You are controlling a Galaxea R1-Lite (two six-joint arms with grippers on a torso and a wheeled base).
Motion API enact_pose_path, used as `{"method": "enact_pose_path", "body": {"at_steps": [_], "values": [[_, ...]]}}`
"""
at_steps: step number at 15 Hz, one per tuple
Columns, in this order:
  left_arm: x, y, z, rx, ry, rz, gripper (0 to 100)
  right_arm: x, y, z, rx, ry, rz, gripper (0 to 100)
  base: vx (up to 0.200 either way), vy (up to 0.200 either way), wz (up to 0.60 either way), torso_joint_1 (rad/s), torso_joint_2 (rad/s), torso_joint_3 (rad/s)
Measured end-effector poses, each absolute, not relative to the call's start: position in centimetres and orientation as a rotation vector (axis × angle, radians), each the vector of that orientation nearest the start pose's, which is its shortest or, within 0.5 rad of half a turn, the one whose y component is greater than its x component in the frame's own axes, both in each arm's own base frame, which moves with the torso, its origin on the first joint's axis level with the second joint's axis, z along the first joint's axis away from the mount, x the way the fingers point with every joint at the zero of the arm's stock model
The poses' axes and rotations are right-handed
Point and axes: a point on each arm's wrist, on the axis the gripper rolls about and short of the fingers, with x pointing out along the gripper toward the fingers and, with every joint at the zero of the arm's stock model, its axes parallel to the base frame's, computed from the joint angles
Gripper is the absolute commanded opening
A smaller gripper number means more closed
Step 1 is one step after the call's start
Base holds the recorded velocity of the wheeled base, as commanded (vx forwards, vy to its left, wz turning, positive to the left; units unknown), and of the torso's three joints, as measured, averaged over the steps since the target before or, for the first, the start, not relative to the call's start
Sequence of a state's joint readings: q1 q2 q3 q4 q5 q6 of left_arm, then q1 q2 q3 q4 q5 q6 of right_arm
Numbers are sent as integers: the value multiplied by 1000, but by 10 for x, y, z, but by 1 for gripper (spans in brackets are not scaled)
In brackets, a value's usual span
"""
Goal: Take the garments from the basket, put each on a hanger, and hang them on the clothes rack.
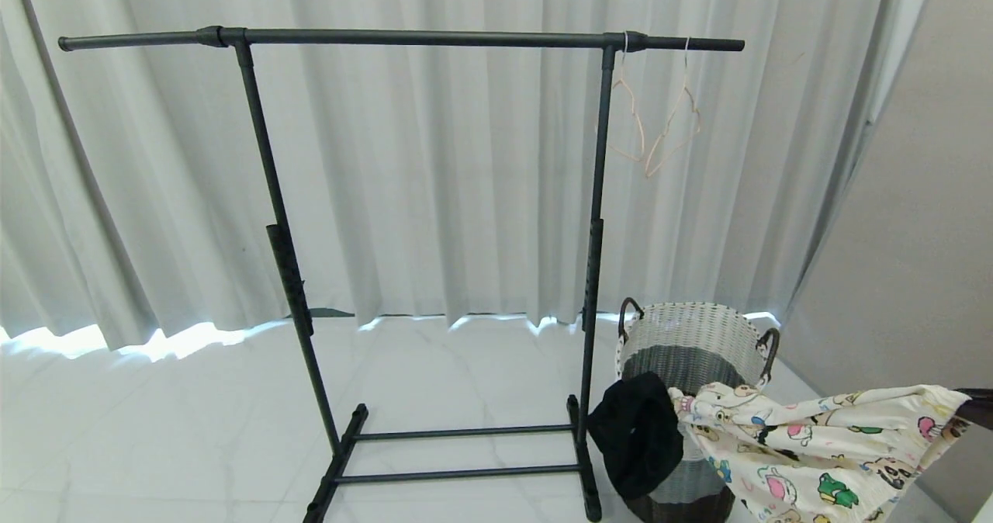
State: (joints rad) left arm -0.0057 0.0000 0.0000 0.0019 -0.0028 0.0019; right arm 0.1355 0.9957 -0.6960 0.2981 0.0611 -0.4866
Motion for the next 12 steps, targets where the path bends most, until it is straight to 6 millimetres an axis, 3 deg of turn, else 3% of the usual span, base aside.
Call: {"method": "enact_pose_path", "body": {"at_steps": [4,9,12], "values": [[-23,0,75,3,1,-9,100,109,28,211,-471,557,431,0,0,0,0,0,0,0],[-23,0,75,2,2,-9,100,118,71,200,-420,635,673,0,0,0,0,0,0,0],[-23,0,75,-2,2,-9,100,131,92,188,-411,695,724,0,0,0,0,0,0,0]]}}
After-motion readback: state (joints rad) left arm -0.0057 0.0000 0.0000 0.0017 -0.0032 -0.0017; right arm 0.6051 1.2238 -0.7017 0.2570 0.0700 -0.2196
